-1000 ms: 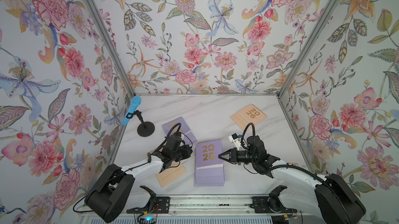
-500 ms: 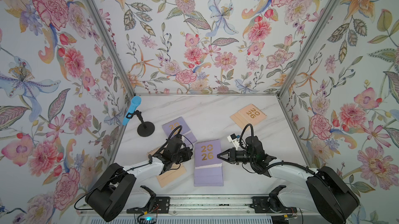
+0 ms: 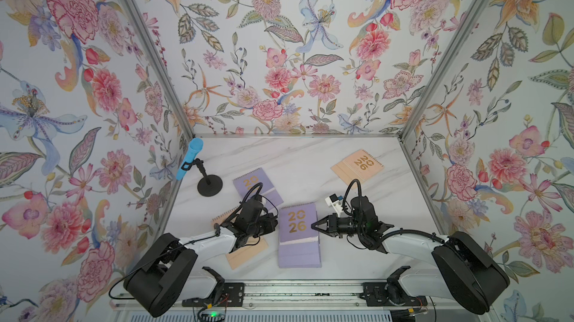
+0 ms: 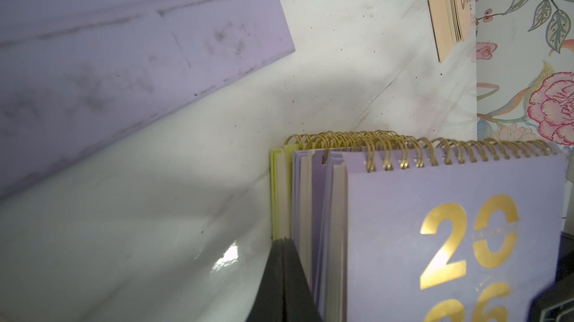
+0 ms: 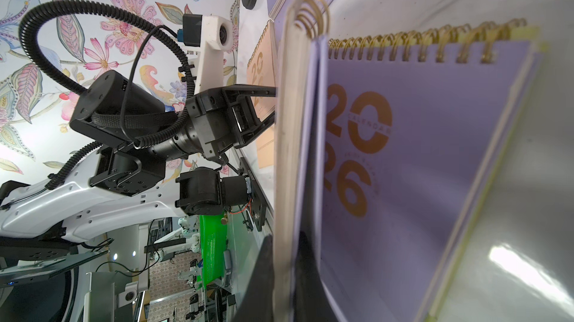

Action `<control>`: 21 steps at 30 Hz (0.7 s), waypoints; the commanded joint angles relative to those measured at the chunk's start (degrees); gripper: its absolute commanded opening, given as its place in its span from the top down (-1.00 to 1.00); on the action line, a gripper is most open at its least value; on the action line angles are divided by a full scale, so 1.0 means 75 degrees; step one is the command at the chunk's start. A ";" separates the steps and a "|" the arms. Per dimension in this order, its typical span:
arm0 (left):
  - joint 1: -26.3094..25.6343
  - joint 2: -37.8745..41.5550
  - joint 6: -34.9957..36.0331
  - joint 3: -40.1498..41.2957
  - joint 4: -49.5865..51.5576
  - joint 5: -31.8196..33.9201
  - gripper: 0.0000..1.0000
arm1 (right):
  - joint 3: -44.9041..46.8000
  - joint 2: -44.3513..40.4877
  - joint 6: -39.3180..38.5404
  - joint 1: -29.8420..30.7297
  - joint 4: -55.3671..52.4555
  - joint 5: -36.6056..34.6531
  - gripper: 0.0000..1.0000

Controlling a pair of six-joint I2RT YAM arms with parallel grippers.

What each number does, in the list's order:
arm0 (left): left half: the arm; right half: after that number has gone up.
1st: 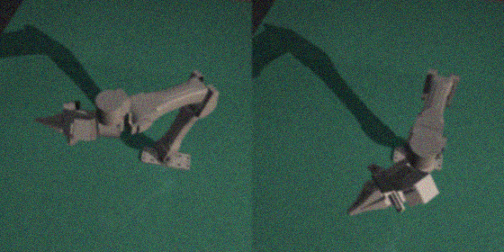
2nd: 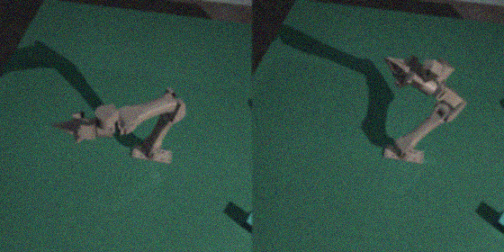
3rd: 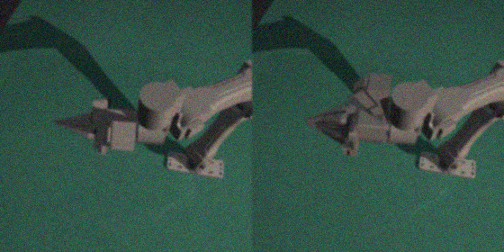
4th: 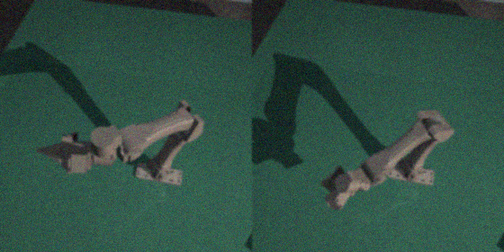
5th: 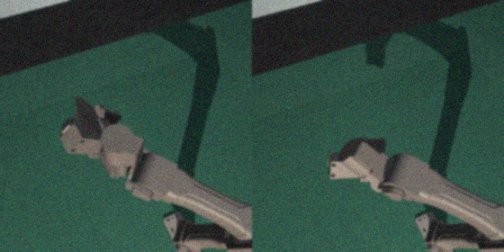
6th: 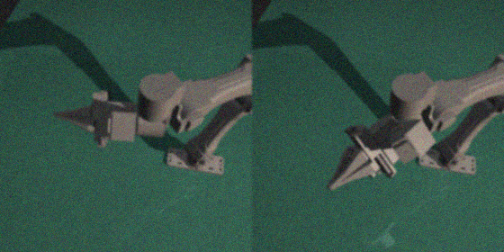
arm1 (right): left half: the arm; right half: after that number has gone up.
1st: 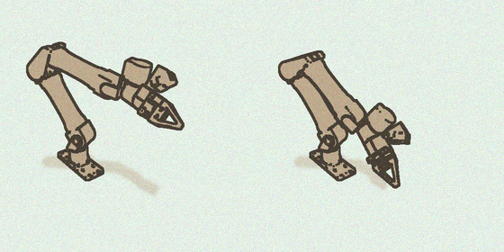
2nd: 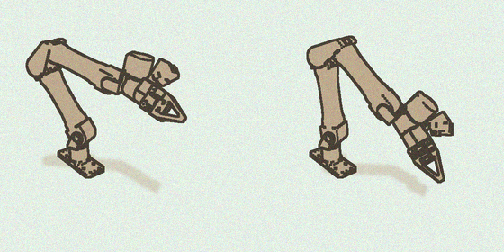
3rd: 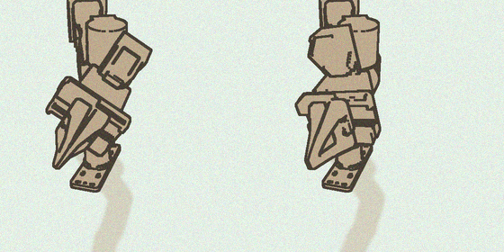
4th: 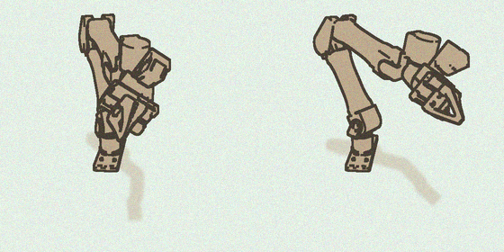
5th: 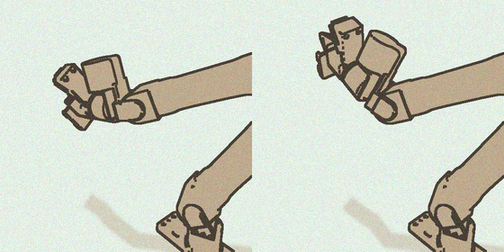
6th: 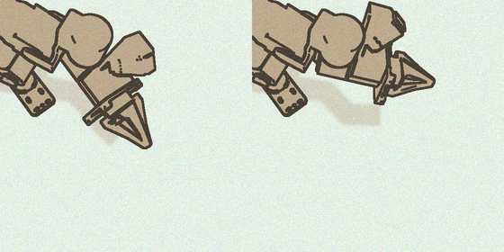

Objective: Stack the calendars
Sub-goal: Place the calendar at the calendar.

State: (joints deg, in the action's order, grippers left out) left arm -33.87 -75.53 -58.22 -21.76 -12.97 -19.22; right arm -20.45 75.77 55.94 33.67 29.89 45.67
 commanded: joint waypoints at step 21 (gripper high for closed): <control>-0.0299 0.0188 -0.0404 0.0404 -0.0294 0.0131 1.00 | 0.0054 0.0628 -0.0448 -0.0317 0.0097 -0.0022 0.59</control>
State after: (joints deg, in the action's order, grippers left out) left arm -35.33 -75.20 -60.20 -19.62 -14.24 -19.18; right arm -20.12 79.70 54.17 31.77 29.69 45.54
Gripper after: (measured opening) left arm 0.049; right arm 0.198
